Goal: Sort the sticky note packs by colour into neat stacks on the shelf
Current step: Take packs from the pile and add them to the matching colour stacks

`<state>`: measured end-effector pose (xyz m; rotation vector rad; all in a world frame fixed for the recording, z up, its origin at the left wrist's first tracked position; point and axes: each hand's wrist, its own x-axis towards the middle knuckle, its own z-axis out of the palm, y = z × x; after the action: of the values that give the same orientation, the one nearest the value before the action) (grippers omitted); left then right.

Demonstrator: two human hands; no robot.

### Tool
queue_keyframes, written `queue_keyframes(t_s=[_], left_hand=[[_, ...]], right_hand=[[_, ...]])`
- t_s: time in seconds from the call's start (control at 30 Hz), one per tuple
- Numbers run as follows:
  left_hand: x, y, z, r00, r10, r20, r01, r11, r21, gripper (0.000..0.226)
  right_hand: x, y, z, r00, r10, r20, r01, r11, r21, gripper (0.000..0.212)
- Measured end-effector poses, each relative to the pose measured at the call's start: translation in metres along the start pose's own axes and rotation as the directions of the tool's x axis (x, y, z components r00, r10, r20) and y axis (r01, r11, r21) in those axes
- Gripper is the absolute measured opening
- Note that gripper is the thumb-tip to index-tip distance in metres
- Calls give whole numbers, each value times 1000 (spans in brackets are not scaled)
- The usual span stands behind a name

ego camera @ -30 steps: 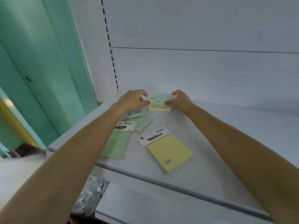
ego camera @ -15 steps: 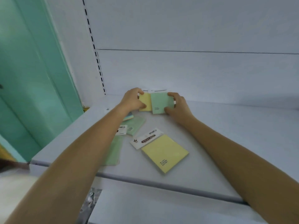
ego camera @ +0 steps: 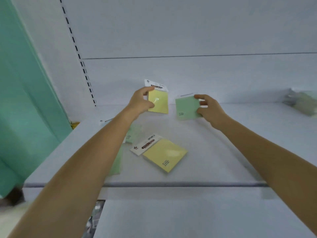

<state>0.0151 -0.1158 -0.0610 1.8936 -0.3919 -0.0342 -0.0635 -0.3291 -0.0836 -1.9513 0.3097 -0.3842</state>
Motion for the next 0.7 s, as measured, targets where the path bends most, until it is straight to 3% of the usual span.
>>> queue_keyframes(t_s=[0.23,0.43,0.7], left_hand=[[-22,44,81,990,46,131,-37,997,-75,63],[-46,91,187,974,90,206,-65,990,-126,63],[-79,148,328,971,145,190,-104,973,-208,61]], right_hand=[[-39,31,-91,991,16,-136,-21,999,-37,56],[-79,69,-196,982,-121,-147,59,927,-371,57],[-108,117,-337,956,-116,-270,23,945,-325,58]])
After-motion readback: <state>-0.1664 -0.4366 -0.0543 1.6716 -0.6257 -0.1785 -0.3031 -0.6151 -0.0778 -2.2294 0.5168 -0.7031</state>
